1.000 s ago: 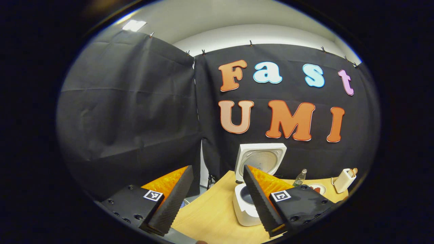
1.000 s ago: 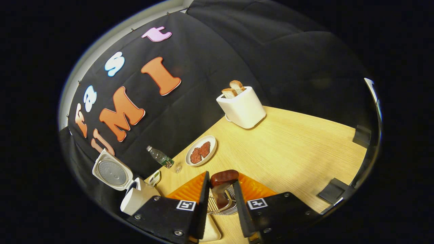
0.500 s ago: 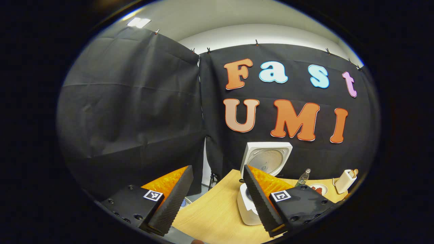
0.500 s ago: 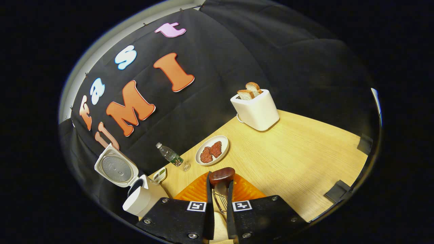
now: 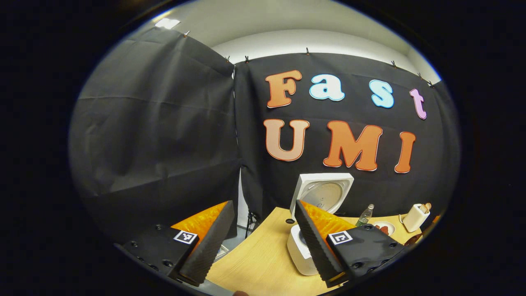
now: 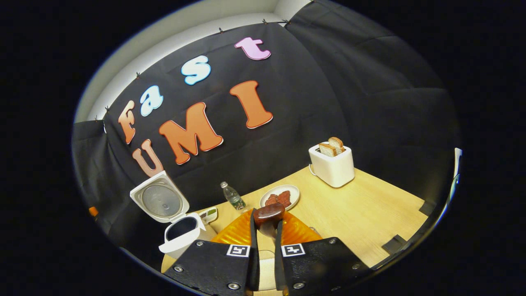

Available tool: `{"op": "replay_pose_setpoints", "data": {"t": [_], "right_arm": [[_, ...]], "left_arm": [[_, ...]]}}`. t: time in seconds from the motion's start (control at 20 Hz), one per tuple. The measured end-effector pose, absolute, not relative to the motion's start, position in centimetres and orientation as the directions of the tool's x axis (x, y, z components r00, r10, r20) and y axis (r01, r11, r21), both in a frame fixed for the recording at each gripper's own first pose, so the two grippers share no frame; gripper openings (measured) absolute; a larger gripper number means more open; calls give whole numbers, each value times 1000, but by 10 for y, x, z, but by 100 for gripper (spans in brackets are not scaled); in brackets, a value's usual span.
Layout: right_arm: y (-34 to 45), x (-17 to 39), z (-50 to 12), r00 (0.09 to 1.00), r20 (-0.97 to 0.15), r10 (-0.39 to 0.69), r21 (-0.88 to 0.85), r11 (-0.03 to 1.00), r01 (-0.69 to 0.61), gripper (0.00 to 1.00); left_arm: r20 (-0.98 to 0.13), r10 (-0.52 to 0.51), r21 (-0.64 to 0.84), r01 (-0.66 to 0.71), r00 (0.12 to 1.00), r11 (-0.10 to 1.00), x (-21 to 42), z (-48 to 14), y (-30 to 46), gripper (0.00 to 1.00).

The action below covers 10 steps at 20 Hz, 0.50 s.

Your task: Close the left gripper, press the button to open the rice cooker; take a wooden spoon from the chopstick holder with the right hand, scoop a spoonful of rice and pour it into the rice cooker, then put the wooden spoon back into the chopstick holder.

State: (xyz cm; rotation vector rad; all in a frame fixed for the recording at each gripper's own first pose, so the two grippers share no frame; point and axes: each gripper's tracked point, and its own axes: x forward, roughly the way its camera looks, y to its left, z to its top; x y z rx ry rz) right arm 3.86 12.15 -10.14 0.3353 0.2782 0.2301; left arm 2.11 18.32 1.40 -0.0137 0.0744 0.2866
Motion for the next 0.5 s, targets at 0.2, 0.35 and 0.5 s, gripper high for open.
{"op": "replay_pose_setpoints", "data": {"t": [0.2,0.35,0.5], "right_arm": [[159,10,-113,928,-241,283,274,938,-214,14],[176,-2,-138,929,-270,252,180,961,-208,13],[192,-5,-164,931,-290,222,121,973,-194,14]], "left_arm": [[-68,243,15,-242,968,970,30,14,203,100],[-72,211,26,-210,975,977,37,12,216,100],[-86,190,36,-187,978,982,42,5,228,100]]}}
